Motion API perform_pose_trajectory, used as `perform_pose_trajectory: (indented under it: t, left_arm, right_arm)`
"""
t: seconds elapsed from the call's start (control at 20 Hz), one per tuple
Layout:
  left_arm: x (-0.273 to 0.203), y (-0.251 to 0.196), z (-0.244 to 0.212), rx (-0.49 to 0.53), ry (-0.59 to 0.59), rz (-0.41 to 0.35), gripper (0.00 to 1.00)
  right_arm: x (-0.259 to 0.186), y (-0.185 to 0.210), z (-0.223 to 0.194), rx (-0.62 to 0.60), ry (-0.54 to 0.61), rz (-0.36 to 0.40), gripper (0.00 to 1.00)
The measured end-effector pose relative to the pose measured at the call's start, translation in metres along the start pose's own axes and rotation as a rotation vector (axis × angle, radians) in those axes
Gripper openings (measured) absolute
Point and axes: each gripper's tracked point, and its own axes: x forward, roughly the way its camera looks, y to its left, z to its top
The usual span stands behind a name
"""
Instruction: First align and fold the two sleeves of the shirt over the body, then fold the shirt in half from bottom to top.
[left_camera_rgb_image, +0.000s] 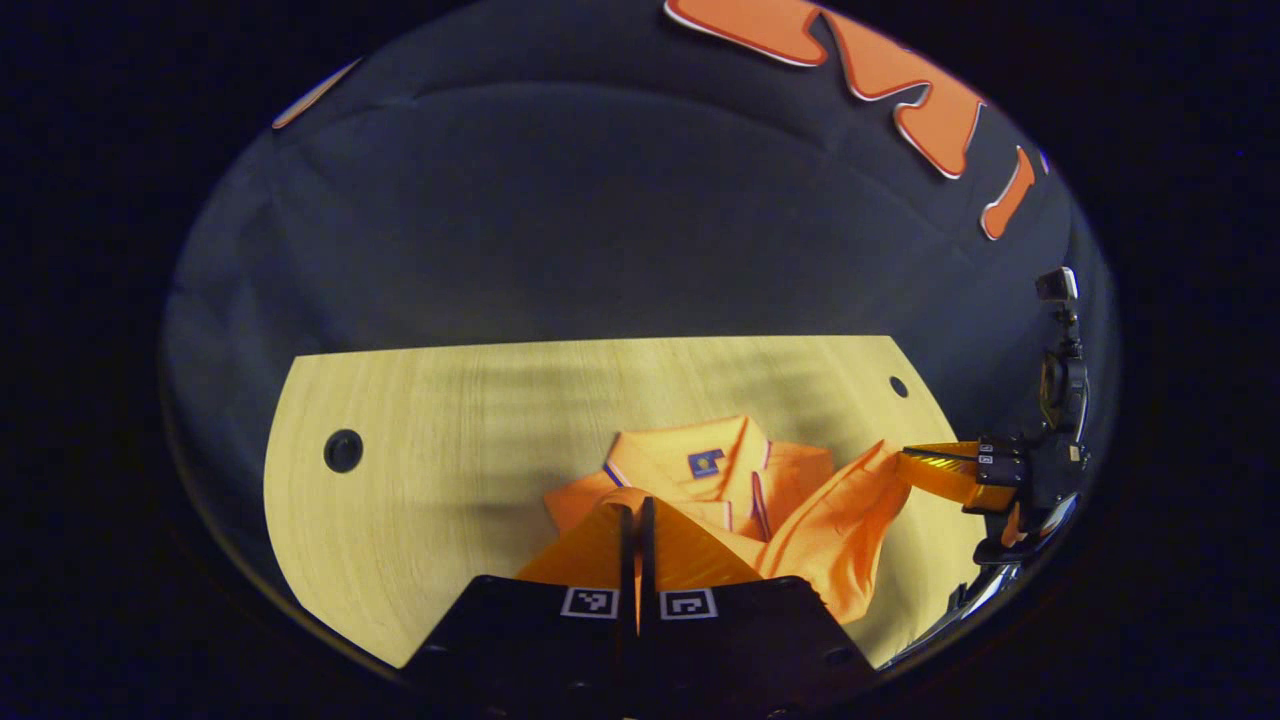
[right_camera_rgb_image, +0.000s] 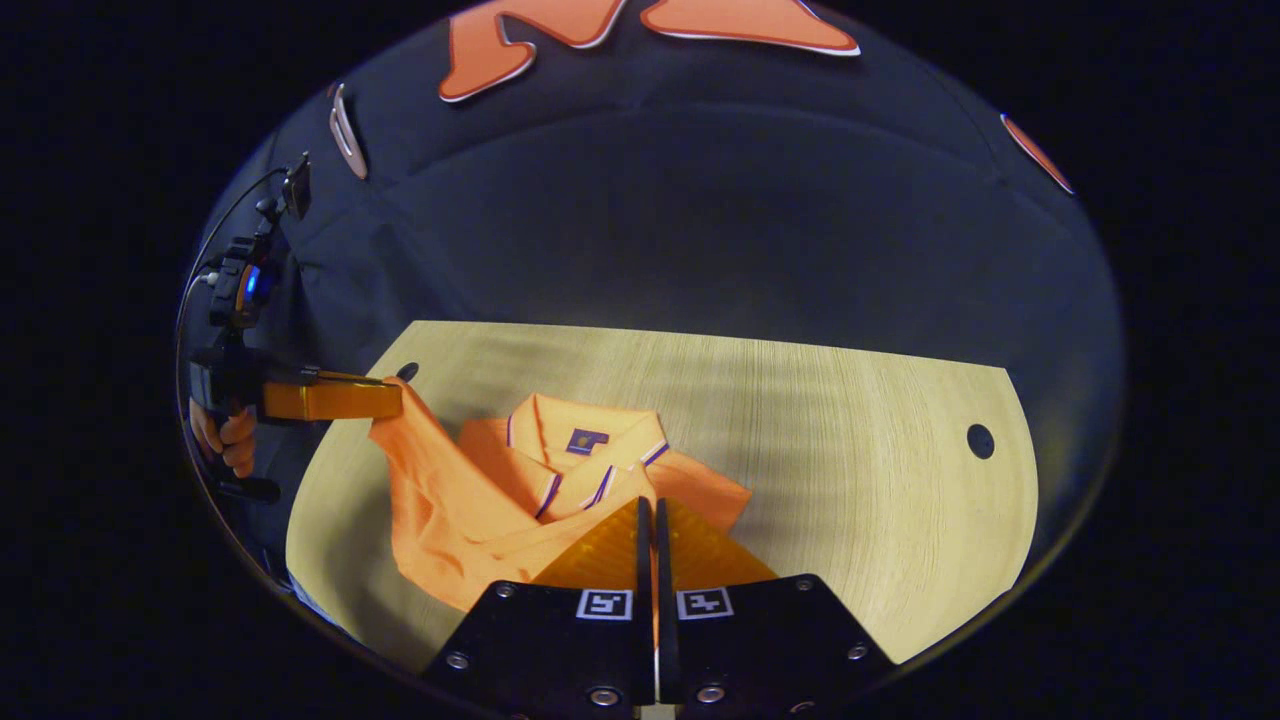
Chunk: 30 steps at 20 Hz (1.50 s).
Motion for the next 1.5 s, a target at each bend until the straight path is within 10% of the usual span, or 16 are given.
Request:
perform_pose_trajectory:
  t: [0.25,0.55,0.65,0.95,1.5]
  left_arm:
    - [0.034,0.032,-0.003,0.048,0.051,0.119,0.06]
    - [-0.001,0.03,0.009,0.038,-0.043,0.156,0.92]
    - [-0.028,0.02,0.017,0.058,-0.124,0.16,0.92]
    - [-0.135,-0.031,0.028,0.073,-0.338,0.171,0.91]
    - [-0.319,-0.116,0.008,0.115,-0.752,0.207,0.9]
  right_arm:
    - [0.019,-0.037,0.027,0.062,-0.044,-0.1,0.01]
    - [-0.024,-0.028,0.037,0.072,-0.151,-0.102,0.13]
    - [-0.047,-0.017,0.043,0.076,-0.21,-0.079,0.46]
    - [-0.13,0.009,0.054,0.001,-0.361,-0.066,0.76]
    - [-0.27,0.059,0.044,-0.139,-0.599,-0.048,0.93]
